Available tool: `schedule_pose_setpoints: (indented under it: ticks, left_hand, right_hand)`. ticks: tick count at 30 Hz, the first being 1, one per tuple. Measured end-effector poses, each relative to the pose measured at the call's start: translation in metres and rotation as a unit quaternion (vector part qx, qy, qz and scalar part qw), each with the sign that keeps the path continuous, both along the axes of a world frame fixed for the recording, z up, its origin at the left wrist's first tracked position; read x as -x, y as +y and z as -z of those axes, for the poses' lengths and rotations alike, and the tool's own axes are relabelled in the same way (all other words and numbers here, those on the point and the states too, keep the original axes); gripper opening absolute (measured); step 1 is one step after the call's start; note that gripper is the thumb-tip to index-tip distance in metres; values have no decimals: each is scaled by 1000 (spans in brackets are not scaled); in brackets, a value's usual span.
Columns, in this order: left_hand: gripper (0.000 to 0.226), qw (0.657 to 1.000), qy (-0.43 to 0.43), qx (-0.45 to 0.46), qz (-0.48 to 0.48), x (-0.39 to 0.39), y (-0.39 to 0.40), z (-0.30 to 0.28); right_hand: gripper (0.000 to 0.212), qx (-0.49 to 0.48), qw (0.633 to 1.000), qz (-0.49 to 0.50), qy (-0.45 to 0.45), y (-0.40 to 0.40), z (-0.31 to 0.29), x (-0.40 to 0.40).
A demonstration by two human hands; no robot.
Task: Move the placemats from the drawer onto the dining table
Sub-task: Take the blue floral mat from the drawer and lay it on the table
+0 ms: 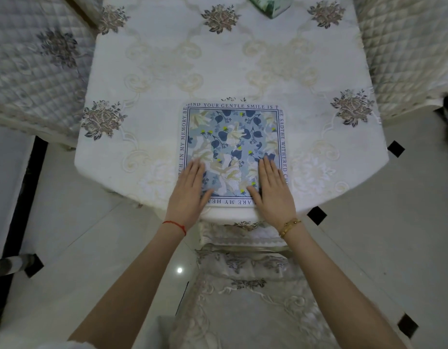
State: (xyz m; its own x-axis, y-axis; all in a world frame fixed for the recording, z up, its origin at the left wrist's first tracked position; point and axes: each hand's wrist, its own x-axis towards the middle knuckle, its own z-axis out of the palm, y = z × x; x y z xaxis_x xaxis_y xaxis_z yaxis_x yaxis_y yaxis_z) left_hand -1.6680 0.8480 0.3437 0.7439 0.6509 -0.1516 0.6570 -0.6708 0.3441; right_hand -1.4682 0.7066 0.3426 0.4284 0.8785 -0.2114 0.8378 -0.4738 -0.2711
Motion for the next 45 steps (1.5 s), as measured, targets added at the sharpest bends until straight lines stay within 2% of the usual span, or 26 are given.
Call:
schedule_pose_setpoints:
  ticks: [5, 9, 11, 14, 20, 30, 36, 41, 45]
  left_hand:
    - [82, 999, 24, -5, -25, 33, 2, 0]
    - [77, 999, 11, -2, -43, 46, 7, -5]
    - [70, 999, -6, 13, -49, 46, 3, -10]
    - [67, 999, -33, 15, -25, 34, -10, -17]
    - [81, 999, -8, 29, -20, -2, -32, -11]
    - [81, 1000, -6, 5, -29, 30, -11, -5]
    - [56, 999, -31, -5, -7, 10, 29, -7]
    - [56, 998, -25, -10, 53, -34, 63, -7]
    - [60, 999, -24, -19, 40, -39, 69, 2]
  right_hand:
    - [75, 18, 999, 18, -22, -45, -3, -14]
    - [70, 18, 998, 58, -25, -70, -8, -24]
    - [67, 6, 998, 62, -14, -71, -12, -20]
    - [67, -10, 1000, 16, 12, -52, -16, -2]
    - [75, -12, 1000, -14, 19, -6, -7, 32]
    - [68, -1, 1000, 19, 1, -58, -13, -16]
    - [59, -52, 998, -28, 23, 3, -18, -31]
    - [59, -41, 994, -89, 48, 83, -13, -32]
    - [63, -39, 994, -95, 39, 85, -5, -41]
